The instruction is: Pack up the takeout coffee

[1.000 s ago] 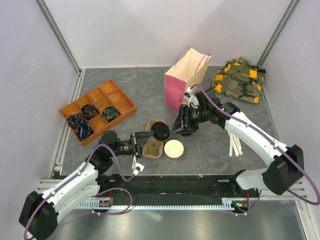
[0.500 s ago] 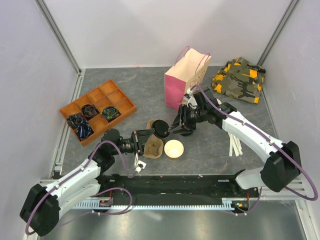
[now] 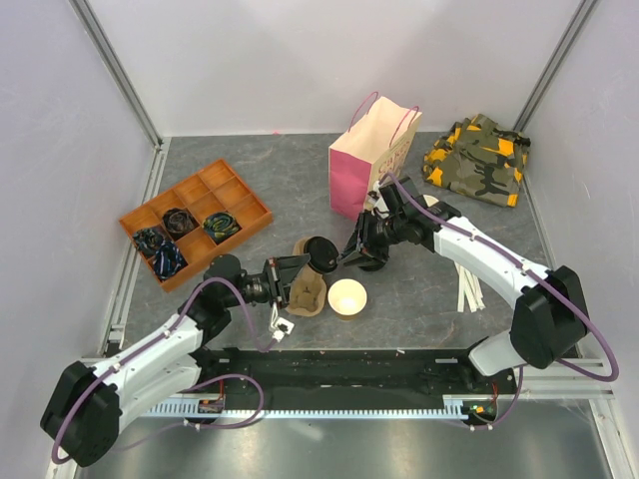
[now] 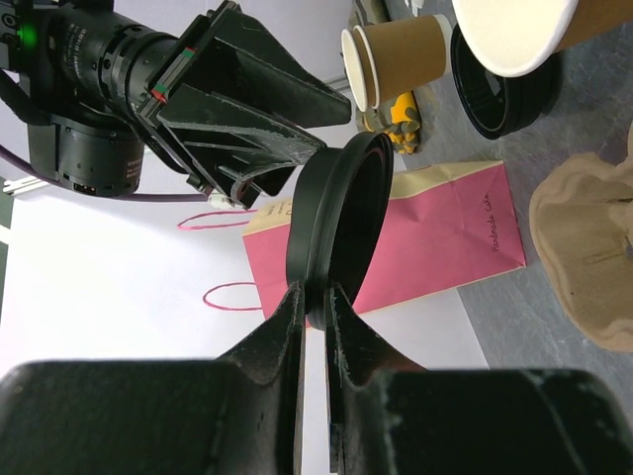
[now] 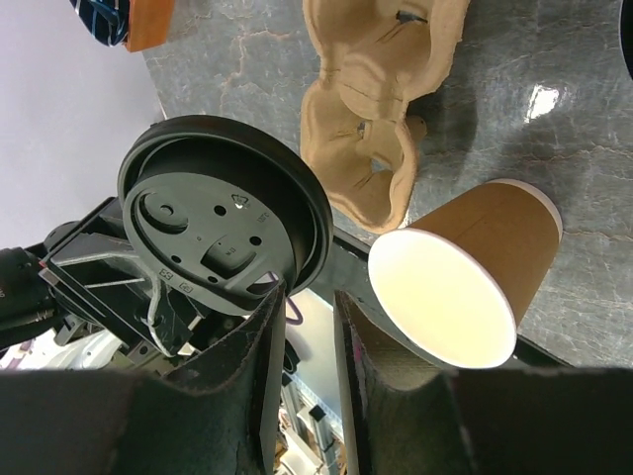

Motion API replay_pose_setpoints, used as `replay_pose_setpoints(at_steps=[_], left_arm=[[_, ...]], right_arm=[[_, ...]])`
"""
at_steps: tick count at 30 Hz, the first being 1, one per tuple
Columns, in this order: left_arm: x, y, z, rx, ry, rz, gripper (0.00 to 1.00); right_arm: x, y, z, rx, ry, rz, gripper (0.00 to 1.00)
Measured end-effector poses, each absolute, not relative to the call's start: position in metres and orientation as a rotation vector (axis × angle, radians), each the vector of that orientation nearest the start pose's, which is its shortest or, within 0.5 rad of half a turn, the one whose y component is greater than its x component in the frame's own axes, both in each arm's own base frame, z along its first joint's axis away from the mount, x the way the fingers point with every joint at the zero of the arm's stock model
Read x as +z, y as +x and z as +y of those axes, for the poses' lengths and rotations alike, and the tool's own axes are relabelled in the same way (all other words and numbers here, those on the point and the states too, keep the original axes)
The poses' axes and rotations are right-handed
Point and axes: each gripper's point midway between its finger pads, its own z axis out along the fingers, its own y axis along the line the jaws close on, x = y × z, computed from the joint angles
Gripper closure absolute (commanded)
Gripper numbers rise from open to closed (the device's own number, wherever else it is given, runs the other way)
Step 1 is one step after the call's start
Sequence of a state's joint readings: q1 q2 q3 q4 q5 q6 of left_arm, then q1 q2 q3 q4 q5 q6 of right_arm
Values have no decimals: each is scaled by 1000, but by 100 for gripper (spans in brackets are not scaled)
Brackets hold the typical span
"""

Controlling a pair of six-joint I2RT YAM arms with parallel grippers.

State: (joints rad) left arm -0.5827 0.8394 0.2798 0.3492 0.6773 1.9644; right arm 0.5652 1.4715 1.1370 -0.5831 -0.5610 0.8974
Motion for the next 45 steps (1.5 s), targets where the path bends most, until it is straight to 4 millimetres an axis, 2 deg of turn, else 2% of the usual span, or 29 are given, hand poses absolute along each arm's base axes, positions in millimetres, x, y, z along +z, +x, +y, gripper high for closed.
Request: replay_pose_setpoints(at_steps=[10,16,23,35,39,42,45], left_arm=[[192,223,-244,402,1768,45,98],[195,224,-249,404,1764,34,98],[190,227,-252,403,1781,47,98],[193,227,-254,411,1772,40,98],[193,226,-255,407,1771,35,98],[193,225,-256,405,1772,33,98],[192,223,-257,401,1772,27,98]], right_arm=[[175,232,291,1235,226,2768,65],[177,234,293,1251,236,2760,66],[166,237,294,1237,270,2793,79],[164,240,293,1241,305,2799,76],[160,242,294,1246,322,2811,87],[158,245,294,1245,341,2812,99],[158,248,293,1248,358,2805,100]])
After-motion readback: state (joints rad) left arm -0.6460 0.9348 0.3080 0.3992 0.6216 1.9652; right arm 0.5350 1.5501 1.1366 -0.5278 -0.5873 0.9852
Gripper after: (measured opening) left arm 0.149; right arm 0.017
